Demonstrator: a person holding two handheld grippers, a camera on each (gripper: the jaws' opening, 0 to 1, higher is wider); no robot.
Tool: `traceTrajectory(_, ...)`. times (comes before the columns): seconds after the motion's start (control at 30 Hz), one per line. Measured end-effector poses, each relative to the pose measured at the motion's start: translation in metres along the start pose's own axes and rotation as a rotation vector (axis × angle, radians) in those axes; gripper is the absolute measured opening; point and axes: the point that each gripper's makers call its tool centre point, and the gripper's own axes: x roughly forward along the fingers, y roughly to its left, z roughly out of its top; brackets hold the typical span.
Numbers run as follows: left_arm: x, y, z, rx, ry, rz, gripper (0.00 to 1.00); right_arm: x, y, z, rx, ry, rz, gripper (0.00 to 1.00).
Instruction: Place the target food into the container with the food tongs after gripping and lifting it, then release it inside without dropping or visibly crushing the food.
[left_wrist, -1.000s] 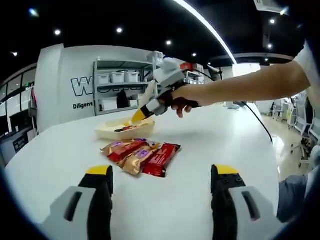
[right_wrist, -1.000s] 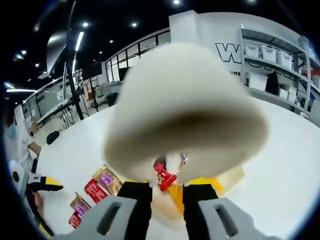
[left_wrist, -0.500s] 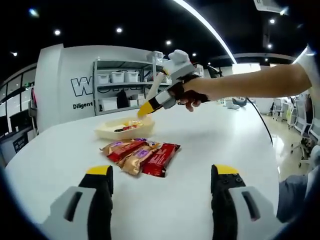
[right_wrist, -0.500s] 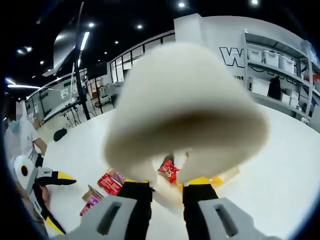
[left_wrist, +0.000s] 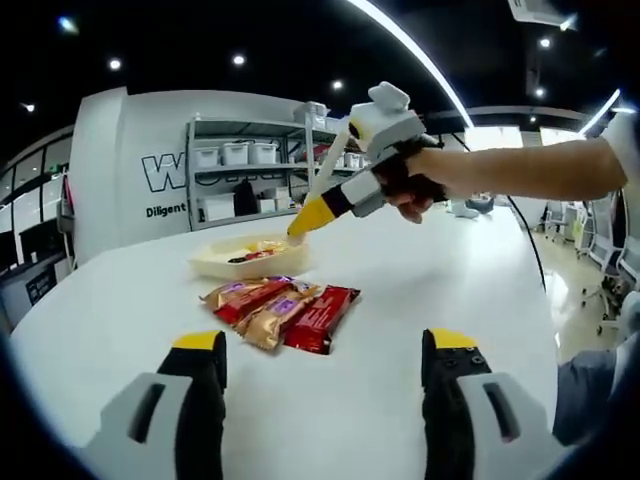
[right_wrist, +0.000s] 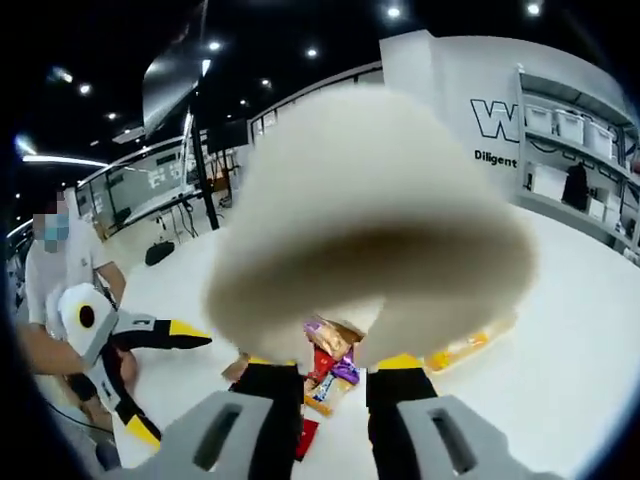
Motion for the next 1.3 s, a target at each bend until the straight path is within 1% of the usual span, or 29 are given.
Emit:
traceTrajectory(0.1, 0.000, 0.000, 0.000, 0.001, 0.000, 0.000, 0.79, -0.003, 0.003, -0.007, 0.001, -0.007, 0.005, 0.17)
traceTrajectory(0.2, 0.000, -0.001, -0.001, 0.004, 0.004, -0.001, 0.79, -0.004, 0.003, -0.014, 0.014, 0.001, 0.009, 0.17)
traceTrajectory(0.37, 0.000, -0.002, -0.001, 0.007, 0.005, -0.001, 0.79, -0.006, 0.006, -0.018, 0.020, 0.000, 0.025, 0.18)
traceTrajectory(0.43, 0.000, -0.002, -0.001, 0.005, 0.007, -0.002, 0.79, -0.008, 0.012, -0.021, 0.017, 0.007, 0.045, 0.18)
traceTrajectory(0.47, 0.000, -0.002, -0.001, 0.008, 0.006, -0.002, 0.78, -0.010, 0.028, -0.023, 0.036, 0.009, 0.116, 0.18)
traceTrajectory(0.5, 0.000, -0.002, -0.001, 0.008, 0.006, -0.002, 0.78, -0.010, 0.029, -0.024, 0.038, 0.009, 0.116, 0.18)
traceTrajectory(0.53, 0.000, -0.003, -0.001, 0.007, 0.006, -0.004, 0.78, -0.011, 0.028, -0.025, 0.032, 0.016, 0.100, 0.18)
traceTrajectory(0.57, 0.000, -0.003, -0.001, 0.007, 0.007, -0.005, 0.78, -0.011, 0.032, -0.029, -0.001, 0.036, 0.110, 0.18)
traceTrajectory(0.6, 0.000, -0.003, -0.001, 0.009, 0.006, -0.005, 0.78, -0.011, 0.037, -0.031, -0.027, 0.041, 0.121, 0.18)
traceTrajectory(0.73, 0.000, -0.003, -0.001, 0.008, 0.006, -0.006, 0.78, -0.007, 0.043, -0.038, -0.064, 0.058, 0.124, 0.18)
traceTrajectory(0.77, 0.000, -0.003, -0.001, 0.008, 0.007, -0.006, 0.78, -0.004, 0.044, -0.040, -0.088, 0.062, 0.124, 0.19)
traceTrajectory(0.97, 0.000, -0.003, -0.001, 0.010, 0.006, -0.002, 0.78, 0.009, 0.045, -0.045, -0.098, 0.087, 0.141, 0.19)
traceTrajectory(1.0, 0.000, -0.003, 0.000, 0.009, 0.004, -0.002, 0.78, 0.010, 0.045, -0.049, -0.089, 0.103, 0.145, 0.19)
traceTrajectory(1.03, 0.000, -0.002, 0.000, 0.008, 0.002, 0.000, 0.78, 0.008, 0.047, -0.048, 0.005, 0.105, 0.157, 0.19)
traceTrajectory(1.1, -0.001, -0.002, 0.000, 0.007, 0.001, 0.002, 0.78, 0.008, 0.045, -0.047, -0.013, 0.090, 0.153, 0.18)
traceTrajectory(1.2, 0.000, -0.003, 0.000, 0.010, 0.002, -0.002, 0.78, 0.002, 0.047, -0.051, 0.040, 0.095, 0.142, 0.18)
traceTrajectory(1.27, 0.000, -0.003, 0.000, 0.010, 0.001, -0.006, 0.78, -0.001, 0.049, -0.052, 0.055, 0.097, 0.132, 0.18)
traceTrajectory(1.3, 0.000, -0.003, 0.000, 0.009, -0.001, -0.005, 0.78, -0.002, 0.049, -0.054, 0.074, 0.095, 0.110, 0.17)
